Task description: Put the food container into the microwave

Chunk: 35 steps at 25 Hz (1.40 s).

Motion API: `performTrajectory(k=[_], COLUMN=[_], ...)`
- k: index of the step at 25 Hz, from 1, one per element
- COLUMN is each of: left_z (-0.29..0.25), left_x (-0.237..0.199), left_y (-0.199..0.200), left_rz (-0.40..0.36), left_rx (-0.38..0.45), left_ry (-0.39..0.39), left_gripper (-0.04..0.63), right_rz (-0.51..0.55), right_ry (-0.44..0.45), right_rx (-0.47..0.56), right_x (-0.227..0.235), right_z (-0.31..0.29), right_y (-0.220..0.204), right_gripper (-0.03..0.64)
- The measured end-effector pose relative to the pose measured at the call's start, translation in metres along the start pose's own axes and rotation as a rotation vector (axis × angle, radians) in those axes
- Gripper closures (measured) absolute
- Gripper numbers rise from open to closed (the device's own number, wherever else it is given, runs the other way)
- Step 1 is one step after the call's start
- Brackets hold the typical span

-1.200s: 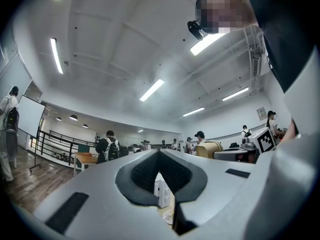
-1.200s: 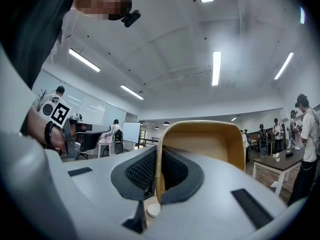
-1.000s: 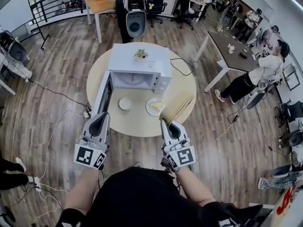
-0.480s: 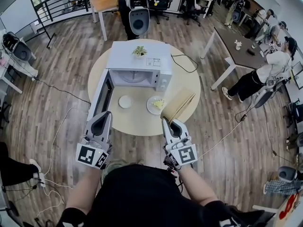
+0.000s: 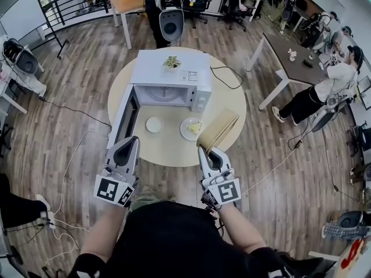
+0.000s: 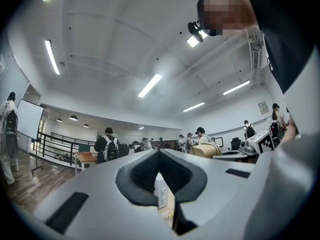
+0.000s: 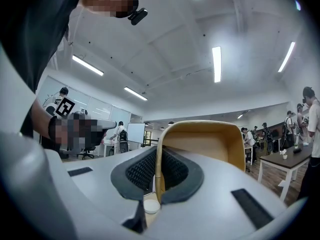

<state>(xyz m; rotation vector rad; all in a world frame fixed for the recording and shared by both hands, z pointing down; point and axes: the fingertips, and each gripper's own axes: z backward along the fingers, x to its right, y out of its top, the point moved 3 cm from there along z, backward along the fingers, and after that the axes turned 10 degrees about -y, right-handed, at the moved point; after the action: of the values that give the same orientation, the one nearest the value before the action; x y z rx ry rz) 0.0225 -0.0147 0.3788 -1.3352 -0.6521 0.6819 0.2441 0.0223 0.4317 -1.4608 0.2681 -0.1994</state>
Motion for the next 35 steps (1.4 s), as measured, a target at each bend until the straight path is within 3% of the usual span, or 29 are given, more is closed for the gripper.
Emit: performTrajectory(k=[15, 24, 35], left_z=[0.002, -0.008, -0.001], left_x=[-0.056, -0.100, -0.135], left_y=[0.007, 0.013, -0.006], left_rz=[0.017, 0.025, 0.048], left_rx=[0.034, 0.067, 0.072], left_ry=[-0.035, -0.098, -0.176], left_gripper=[0.577, 0.577, 0.577], right_rz=[0.044, 0.086, 0.158], right_ry=[-0.020, -0.056, -0.108], right_rx=[-0.008, -0.024, -0.062], right_x=[-0.030, -0.050, -0.081], right_z=[-0.044, -0.074, -0.105], right_y=[0.012, 0.018, 0.015], right_gripper=[0.591, 0.591, 0.592])
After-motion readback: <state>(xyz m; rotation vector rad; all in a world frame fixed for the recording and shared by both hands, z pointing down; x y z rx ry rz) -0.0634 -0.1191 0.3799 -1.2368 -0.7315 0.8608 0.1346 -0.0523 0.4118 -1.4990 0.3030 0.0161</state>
